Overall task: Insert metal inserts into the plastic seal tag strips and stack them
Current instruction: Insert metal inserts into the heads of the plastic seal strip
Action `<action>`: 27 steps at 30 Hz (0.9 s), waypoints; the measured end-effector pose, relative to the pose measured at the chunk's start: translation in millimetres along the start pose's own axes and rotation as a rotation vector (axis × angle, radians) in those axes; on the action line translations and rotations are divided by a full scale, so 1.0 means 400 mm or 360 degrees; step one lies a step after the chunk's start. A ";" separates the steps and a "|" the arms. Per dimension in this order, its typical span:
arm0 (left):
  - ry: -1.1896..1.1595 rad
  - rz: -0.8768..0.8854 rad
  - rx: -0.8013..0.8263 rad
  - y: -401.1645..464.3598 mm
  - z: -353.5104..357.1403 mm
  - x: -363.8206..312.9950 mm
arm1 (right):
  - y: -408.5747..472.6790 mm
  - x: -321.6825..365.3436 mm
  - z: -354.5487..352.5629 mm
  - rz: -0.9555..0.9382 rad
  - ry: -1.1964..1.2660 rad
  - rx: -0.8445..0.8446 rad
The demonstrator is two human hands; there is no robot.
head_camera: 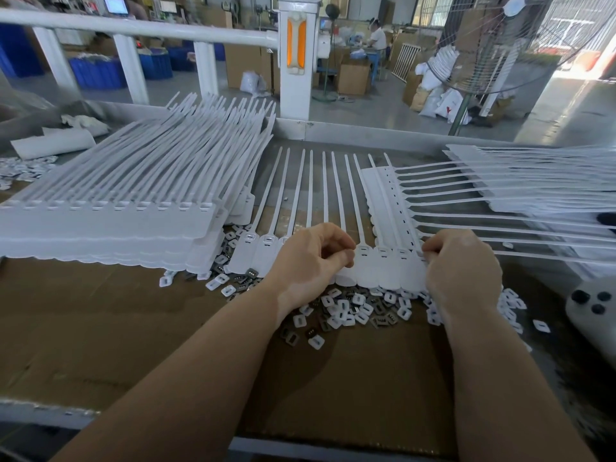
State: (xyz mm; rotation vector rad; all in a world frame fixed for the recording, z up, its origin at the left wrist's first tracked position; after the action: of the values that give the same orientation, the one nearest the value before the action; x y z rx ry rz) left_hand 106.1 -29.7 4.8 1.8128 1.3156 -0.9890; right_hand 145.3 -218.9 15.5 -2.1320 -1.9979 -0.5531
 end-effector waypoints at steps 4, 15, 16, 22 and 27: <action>0.0013 0.0003 0.0001 -0.001 0.000 -0.002 | -0.002 0.006 -0.001 -0.0033 -0.0055 -0.0003; 0.0004 -0.0008 0.0009 -0.002 0.002 -0.002 | -0.008 0.018 0.000 -0.0008 -0.0227 0.0010; 0.0008 -0.0009 0.0008 -0.002 0.002 -0.002 | -0.010 0.020 0.000 -0.0007 -0.0249 0.0008; 0.0039 -0.0010 0.0003 -0.002 0.001 -0.002 | -0.004 0.000 0.002 0.0042 -0.0110 0.0030; 0.0047 -0.0011 0.0007 -0.001 0.001 -0.002 | -0.001 -0.013 0.000 0.0053 0.0091 0.0054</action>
State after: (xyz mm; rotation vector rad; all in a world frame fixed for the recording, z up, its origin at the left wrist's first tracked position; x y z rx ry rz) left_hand 105.5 -30.3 5.2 1.8337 1.3391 -0.9731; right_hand 144.8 -223.6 13.3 -2.1012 -1.9244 -0.5642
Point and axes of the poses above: each hand's wrist, its own y-axis towards the middle knuckle, its own z-axis out of the palm, x = y × z, the point moved 8 cm from there along y, towards the middle knuckle, and after that the axes turned 15 degrees about x, right-handed, at the moved point
